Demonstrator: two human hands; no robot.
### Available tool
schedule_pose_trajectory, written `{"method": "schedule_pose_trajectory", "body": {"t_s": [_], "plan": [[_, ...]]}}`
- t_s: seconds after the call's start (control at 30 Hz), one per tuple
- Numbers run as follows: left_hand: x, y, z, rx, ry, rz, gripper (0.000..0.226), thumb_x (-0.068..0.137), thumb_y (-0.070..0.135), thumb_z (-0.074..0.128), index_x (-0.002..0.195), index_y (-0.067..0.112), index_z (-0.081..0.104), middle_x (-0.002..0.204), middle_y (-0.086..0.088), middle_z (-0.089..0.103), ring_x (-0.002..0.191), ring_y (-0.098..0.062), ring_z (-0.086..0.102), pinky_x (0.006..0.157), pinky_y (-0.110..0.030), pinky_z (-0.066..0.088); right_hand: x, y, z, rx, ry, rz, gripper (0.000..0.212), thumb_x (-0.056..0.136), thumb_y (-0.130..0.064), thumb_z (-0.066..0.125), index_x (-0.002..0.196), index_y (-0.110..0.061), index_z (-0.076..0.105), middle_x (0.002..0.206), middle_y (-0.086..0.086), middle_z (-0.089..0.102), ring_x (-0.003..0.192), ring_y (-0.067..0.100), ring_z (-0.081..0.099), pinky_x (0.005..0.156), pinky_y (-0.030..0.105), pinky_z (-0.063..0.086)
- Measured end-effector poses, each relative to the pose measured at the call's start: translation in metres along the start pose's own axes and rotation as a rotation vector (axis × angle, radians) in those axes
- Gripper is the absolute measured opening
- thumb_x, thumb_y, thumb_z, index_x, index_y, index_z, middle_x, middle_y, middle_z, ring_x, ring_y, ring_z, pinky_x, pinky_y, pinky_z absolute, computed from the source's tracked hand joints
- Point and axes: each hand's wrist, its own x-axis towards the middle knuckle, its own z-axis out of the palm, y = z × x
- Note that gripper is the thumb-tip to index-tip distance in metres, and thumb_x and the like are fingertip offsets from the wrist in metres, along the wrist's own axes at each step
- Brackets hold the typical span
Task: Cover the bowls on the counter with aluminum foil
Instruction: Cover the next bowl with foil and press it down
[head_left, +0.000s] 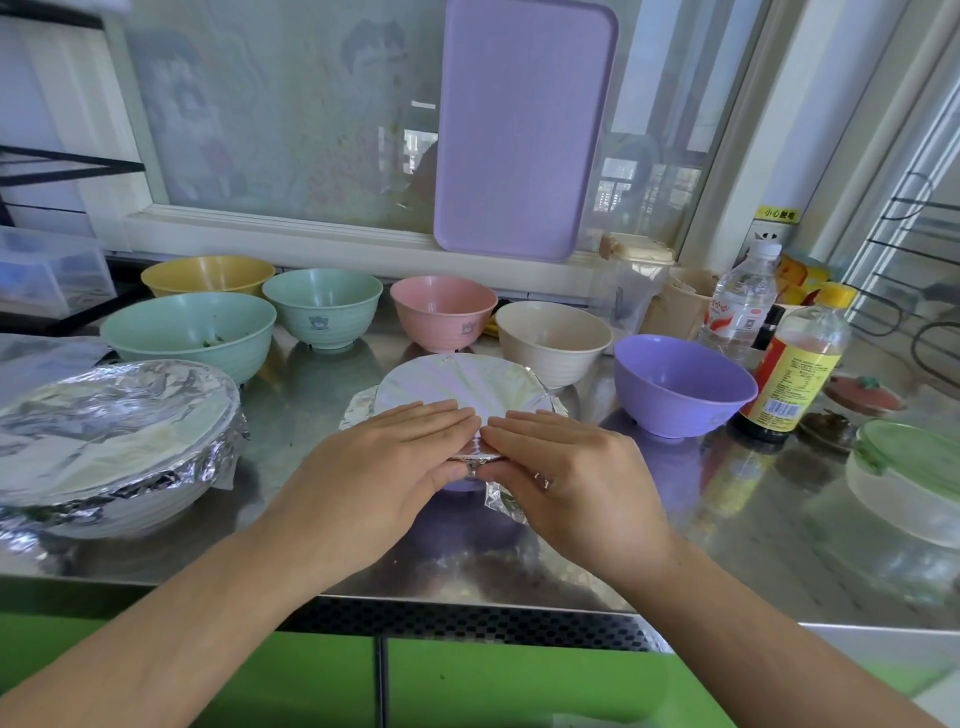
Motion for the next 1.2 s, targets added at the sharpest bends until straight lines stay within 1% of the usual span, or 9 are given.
{"method": "schedule_pose_trajectory", "body": {"t_s": [0.1,0.17,0.23,0.3,0.47,0.57,0.87,1.0,1.2], "plan": [[-0.001,-0.002,-0.002,-0.021,0.012,0.008,0.054,0.104,0.048,0.036,0.147,0.027,0.061,0.152,0.014,0.055,0.143,-0.004,0.047,0.121,-0.022,0.031,0.000,0.007,-0.001,0.079,-0.008,-0.012,0.015,0.102,-0.029,0.071,0.108,-0.018,0.079,0.110,-0.009,0.078,0.104,0.015,0.074,0.073,0.039,0.061],[-0.001,-0.004,-0.004,-0.049,0.028,0.014,0.042,0.105,0.034,0.048,0.143,0.025,0.065,0.149,0.015,0.057,0.141,-0.004,0.048,0.120,-0.013,0.025,-0.002,0.015,-0.004,0.178,-0.008,0.025,0.019,0.097,-0.024,0.075,0.114,-0.021,0.081,0.120,-0.012,0.077,0.112,0.010,0.073,0.080,0.037,0.062],[-0.002,-0.006,-0.006,-0.069,0.034,0.007,0.043,0.100,0.010,0.066,0.140,0.025,0.067,0.146,0.017,0.057,0.138,0.003,0.045,0.117,-0.004,0.015,-0.004,0.020,-0.007,0.203,0.007,0.042,0.018,0.095,-0.016,0.077,0.112,-0.019,0.081,0.118,-0.010,0.078,0.113,0.009,0.072,0.081,0.036,0.062],[-0.002,-0.006,-0.007,-0.087,0.053,0.007,0.048,0.094,0.000,0.072,0.136,0.023,0.070,0.142,0.016,0.060,0.137,0.012,0.034,0.114,0.001,0.011,-0.004,0.019,-0.008,0.165,0.012,0.024,0.012,0.095,-0.011,0.076,0.106,-0.014,0.080,0.108,-0.004,0.078,0.106,0.014,0.073,0.074,0.038,0.061],[-0.003,-0.005,-0.006,-0.115,0.074,0.038,0.037,0.101,0.029,0.057,0.135,0.028,0.071,0.140,0.019,0.061,0.136,0.016,0.039,0.117,-0.005,0.021,-0.001,0.003,-0.008,0.088,0.021,-0.018,0.009,0.098,-0.009,0.071,0.096,-0.013,0.079,0.094,0.000,0.077,0.092,0.023,0.074,0.065,0.040,0.059],[-0.003,-0.006,-0.003,-0.102,0.062,0.042,0.045,0.103,0.047,0.045,0.138,0.030,0.068,0.142,0.021,0.060,0.136,0.012,0.047,0.120,-0.016,0.030,0.001,-0.010,-0.006,0.104,-0.009,-0.056,0.014,0.102,-0.014,0.067,0.094,-0.012,0.078,0.094,0.000,0.077,0.091,0.024,0.073,0.067,0.041,0.059],[-0.003,-0.010,0.001,-0.155,0.127,-0.033,0.035,0.103,0.038,0.060,0.136,0.031,0.067,0.141,0.020,0.060,0.136,0.007,0.050,0.120,-0.016,0.029,-0.005,0.015,-0.010,0.170,-0.007,-0.004,0.019,0.098,-0.022,0.073,0.114,-0.015,0.081,0.118,-0.007,0.078,0.116,0.013,0.070,0.090,0.037,0.059],[-0.002,0.003,0.008,-0.095,0.139,-0.030,0.049,0.099,0.061,0.050,0.136,0.034,0.068,0.141,0.022,0.060,0.137,0.007,0.050,0.121,-0.022,0.033,-0.004,0.006,-0.005,0.131,0.050,-0.018,0.016,0.100,-0.024,0.072,0.112,-0.017,0.080,0.111,-0.008,0.079,0.108,0.016,0.073,0.083,0.037,0.061],[-0.001,0.013,0.016,0.024,0.197,-0.029,0.044,0.098,0.051,0.054,0.125,0.026,0.077,0.130,0.013,0.072,0.127,-0.007,0.063,0.114,-0.034,0.045,-0.004,0.003,-0.010,0.106,0.011,-0.039,0.013,0.102,-0.024,0.070,0.108,-0.017,0.079,0.106,-0.006,0.078,0.102,0.017,0.073,0.075,0.038,0.061]]}}
